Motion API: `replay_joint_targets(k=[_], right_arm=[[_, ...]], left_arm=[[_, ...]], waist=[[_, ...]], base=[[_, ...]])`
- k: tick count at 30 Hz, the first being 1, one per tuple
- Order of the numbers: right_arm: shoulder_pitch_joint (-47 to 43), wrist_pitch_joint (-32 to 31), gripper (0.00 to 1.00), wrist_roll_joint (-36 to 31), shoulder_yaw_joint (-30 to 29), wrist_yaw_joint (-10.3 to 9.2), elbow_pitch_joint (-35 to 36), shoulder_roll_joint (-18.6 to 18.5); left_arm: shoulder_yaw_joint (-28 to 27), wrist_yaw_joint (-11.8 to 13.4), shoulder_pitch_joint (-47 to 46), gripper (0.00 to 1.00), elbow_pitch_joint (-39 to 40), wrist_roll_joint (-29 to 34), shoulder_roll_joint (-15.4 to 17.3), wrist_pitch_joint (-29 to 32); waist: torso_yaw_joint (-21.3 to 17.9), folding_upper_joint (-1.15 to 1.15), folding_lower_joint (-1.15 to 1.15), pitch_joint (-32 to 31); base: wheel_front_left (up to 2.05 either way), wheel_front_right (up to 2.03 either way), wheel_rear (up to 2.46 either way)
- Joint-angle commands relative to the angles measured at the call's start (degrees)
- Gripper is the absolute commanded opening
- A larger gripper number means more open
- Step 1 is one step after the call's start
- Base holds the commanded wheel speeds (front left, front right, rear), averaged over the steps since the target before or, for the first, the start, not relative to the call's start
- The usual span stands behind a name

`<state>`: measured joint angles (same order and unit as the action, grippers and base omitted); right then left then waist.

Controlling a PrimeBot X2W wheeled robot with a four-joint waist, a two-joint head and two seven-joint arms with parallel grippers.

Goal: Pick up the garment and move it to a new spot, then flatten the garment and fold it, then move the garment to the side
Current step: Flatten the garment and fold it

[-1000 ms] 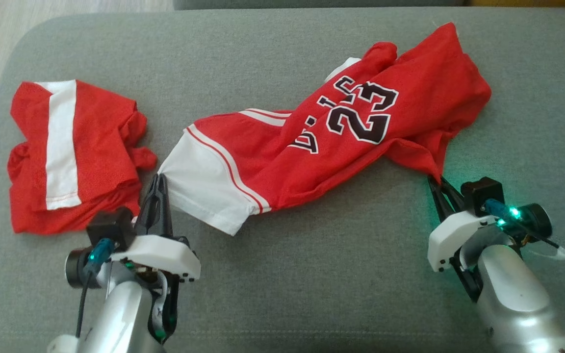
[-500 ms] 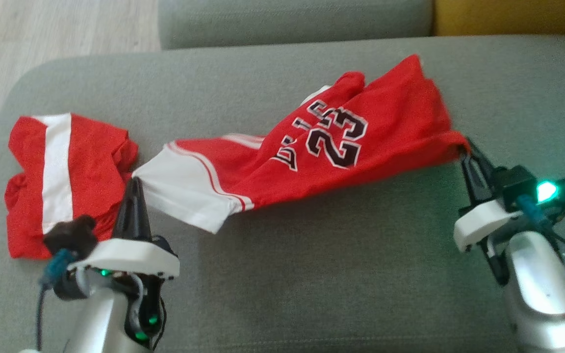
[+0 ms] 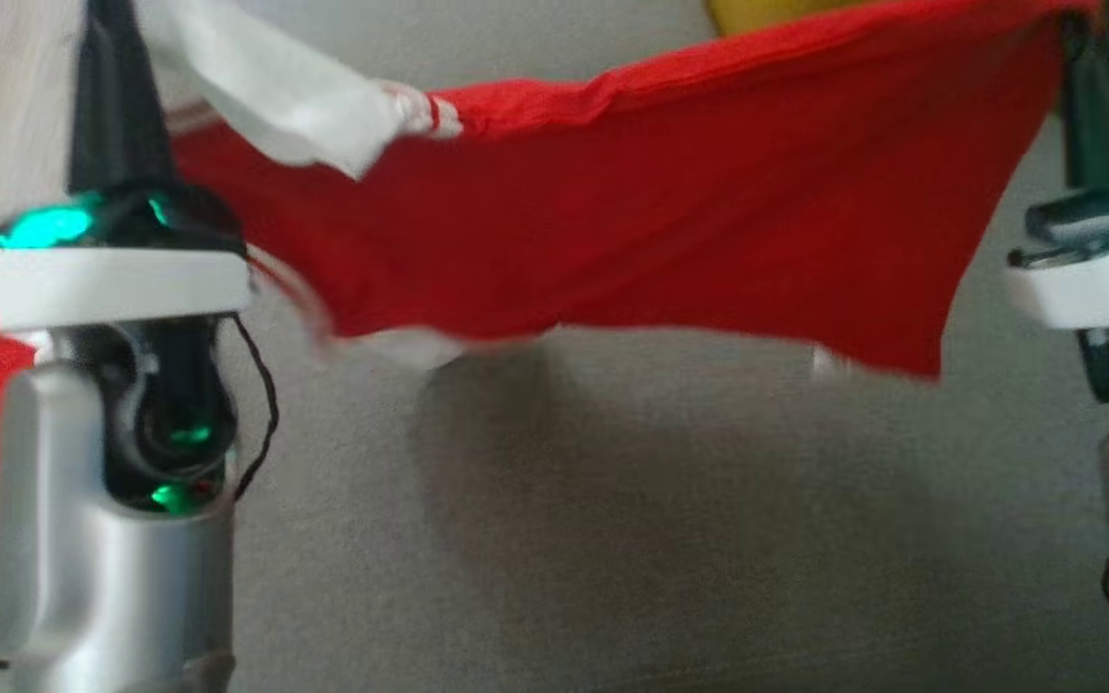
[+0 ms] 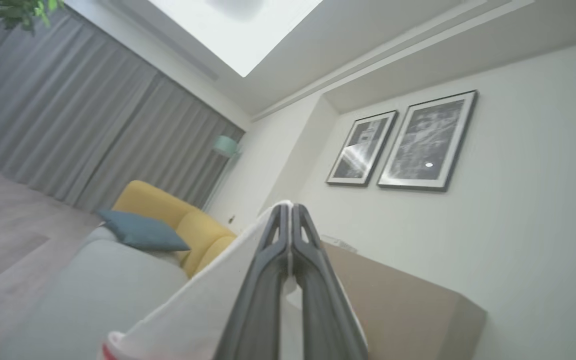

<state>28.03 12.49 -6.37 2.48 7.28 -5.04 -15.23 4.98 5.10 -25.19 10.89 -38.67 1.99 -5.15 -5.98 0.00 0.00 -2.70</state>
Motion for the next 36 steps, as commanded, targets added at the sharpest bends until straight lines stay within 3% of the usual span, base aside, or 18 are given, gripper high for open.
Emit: replay_joint_targets(k=[1,9,15,21,26,32,36], right_arm=[[2.0,-1.4,0.00,1.0,0.1,0.21,4.0,-0.5],[-1.7,-12.1,0.00,4.3,-1.6,0.21,17.1,-0.2],[0.5,-17.0,0.00,6.6,-1.7,0.21,16.2,-0.8],[15.9,-16.1,0.00,8.1,1.9,0.21,1.7,-7.3],[34.8,-11.0,0.00,8.4,7.4,0.21,-15.7,-10.4],[54.7,0.1,0.00,5.5,5.1,0.21,-31.6,-9.9],[59.0,2.3,0.00,3.6,2.4,0.21,-37.4,-8.0]], left_arm=[[-1.5,0.8,-2.7,0.00,4.4,-0.4,1.1,1.4],[0.1,6.1,-4.9,0.00,16.6,-1.3,1.5,9.3],[0.4,7.0,-10.1,0.00,10.8,-0.2,4.0,13.8],[2.0,5.1,-27.0,0.00,-7.9,2.5,8.3,17.9],[3.4,1.7,-45.4,0.00,-23.9,6.6,10.1,14.1],[2.7,-0.2,-61.6,0.00,-38.0,8.6,9.1,4.5],[3.3,-2.4,-64.5,0.00,-44.7,8.6,7.8,-0.4]], waist=[[-1.3,0.00,0.00,-1.0],[-2.6,0.00,0.00,0.5],[-2.9,0.00,0.00,4.5],[-2.5,0.00,0.00,16.6],[-1.0,0.00,0.00,24.8],[1.6,0.00,0.00,29.5],[3.0,0.00,0.00,31.1]], base=[[0.00,0.00,0.00],[0.00,0.00,0.00],[0.00,0.00,0.00],[0.00,0.00,0.00],[0.00,0.00,0.00],[0.00,0.00,0.00],[0.00,0.00,0.00]])
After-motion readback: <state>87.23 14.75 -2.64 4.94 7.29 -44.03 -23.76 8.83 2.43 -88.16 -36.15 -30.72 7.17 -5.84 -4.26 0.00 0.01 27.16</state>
